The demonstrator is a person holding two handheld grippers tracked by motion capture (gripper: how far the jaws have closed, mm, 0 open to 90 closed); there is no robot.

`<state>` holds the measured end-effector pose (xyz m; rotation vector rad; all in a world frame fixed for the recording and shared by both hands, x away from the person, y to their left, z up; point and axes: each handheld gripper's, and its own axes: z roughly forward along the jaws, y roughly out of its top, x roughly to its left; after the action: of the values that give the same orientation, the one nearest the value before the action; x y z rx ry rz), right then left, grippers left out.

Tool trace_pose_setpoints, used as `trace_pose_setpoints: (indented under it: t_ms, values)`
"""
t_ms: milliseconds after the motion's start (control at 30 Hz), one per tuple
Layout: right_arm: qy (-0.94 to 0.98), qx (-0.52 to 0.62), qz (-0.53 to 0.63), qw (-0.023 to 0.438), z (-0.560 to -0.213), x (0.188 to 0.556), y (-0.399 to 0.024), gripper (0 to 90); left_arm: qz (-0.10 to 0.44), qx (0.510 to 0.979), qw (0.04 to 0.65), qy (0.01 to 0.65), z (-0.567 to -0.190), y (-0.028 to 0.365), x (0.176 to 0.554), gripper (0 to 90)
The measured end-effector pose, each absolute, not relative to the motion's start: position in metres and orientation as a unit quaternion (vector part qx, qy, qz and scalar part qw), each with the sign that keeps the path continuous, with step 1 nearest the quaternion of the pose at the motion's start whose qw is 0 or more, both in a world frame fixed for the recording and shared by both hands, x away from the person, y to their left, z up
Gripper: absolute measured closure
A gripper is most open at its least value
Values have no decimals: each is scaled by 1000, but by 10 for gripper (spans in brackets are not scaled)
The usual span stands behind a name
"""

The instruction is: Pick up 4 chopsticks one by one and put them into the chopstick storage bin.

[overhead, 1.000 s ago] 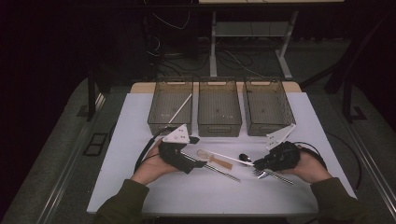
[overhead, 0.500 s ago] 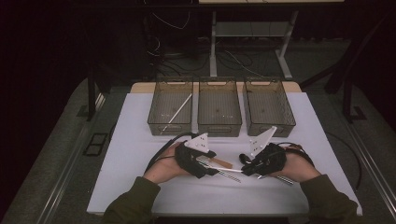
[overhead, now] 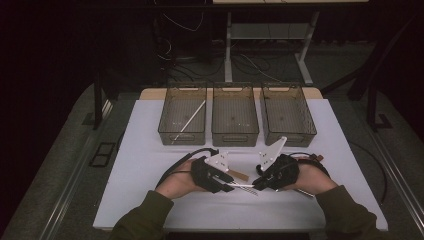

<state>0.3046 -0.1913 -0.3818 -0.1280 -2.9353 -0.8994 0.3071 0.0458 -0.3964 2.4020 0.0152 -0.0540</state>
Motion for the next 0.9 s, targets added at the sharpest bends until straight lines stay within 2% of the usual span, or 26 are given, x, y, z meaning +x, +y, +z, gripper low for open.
trace_pose_setpoints:
  t_ms: [700, 900]
  values:
    - [-956, -33, -289, 35, -381, 300, -186, 847, -34, 940, 339, -10, -401, 41, 304, 834]
    - [-958, -25, -285, 32, -383, 300, -185, 846, -44, 938, 343, -6, -404, 41, 305, 842]
